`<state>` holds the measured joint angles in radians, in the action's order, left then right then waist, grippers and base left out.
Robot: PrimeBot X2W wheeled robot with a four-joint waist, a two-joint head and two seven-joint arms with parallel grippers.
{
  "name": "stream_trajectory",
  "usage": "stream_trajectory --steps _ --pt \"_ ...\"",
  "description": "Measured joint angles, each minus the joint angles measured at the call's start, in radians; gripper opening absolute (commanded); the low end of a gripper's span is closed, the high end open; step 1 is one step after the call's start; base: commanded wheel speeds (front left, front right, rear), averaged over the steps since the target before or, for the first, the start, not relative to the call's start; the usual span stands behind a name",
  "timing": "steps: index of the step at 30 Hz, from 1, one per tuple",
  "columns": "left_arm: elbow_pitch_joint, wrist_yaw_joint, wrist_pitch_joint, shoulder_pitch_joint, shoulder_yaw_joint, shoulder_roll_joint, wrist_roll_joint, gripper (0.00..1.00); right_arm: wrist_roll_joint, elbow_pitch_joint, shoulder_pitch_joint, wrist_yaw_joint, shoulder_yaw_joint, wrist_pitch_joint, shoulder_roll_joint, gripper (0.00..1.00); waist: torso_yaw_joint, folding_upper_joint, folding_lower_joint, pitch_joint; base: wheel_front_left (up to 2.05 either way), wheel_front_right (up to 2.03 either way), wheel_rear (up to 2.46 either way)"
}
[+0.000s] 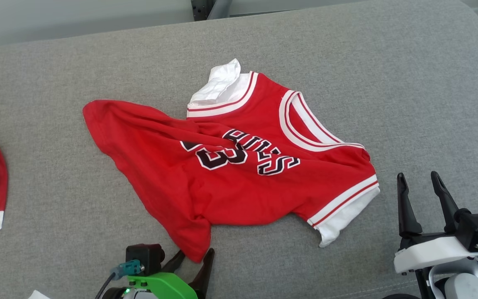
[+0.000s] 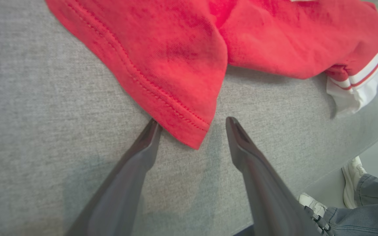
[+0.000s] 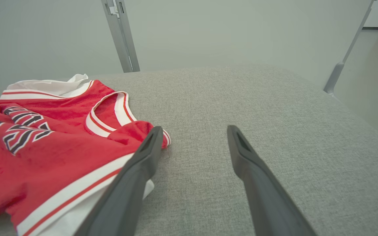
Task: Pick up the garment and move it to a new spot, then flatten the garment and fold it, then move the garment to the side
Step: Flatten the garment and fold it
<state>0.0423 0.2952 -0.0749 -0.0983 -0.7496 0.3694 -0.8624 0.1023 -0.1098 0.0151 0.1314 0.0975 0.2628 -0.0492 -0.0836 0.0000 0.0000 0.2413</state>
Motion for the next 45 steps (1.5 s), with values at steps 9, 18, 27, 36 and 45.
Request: stream_trajectory --steps 9,18,27,36,45 --pt "0.063 -0.067 0.016 -0.054 0.012 -0.016 -0.021 0.0 0.004 0.0 -0.001 0.0 0.002 0.0 0.0 1.0 -0.009 0.0 0.0 0.009 0.0 0.0 0.0" --pt "-0.284 -0.123 -0.034 0.05 0.125 0.233 -0.119 0.0 0.012 -0.003 -0.012 0.0 0.013 0.0 0.0 1.0 0.013 0.0 0.0 0.009 0.0 0.0 0.0" --pt "-0.461 -0.155 -0.14 0.177 0.164 0.429 -0.227 0.0 0.01 -0.01 -0.009 0.0 0.006 0.0 0.0 1.0 0.045 0.0 0.0 0.001 0.0 0.0 0.0" --pt "-0.26 -0.062 -0.091 0.161 0.15 0.357 -0.147 1.0 -0.001 -0.017 -0.011 0.0 -0.003 0.0 0.0 1.0 0.047 0.0 0.0001 -0.016 0.0 0.0 0.0" --pt "-0.215 -0.022 0.03 0.132 0.215 0.274 -0.147 1.0 -0.012 -0.011 -0.025 0.0 0.007 0.0 0.0 1.0 0.048 0.0 0.0001 -0.026 0.0 0.0 0.0"
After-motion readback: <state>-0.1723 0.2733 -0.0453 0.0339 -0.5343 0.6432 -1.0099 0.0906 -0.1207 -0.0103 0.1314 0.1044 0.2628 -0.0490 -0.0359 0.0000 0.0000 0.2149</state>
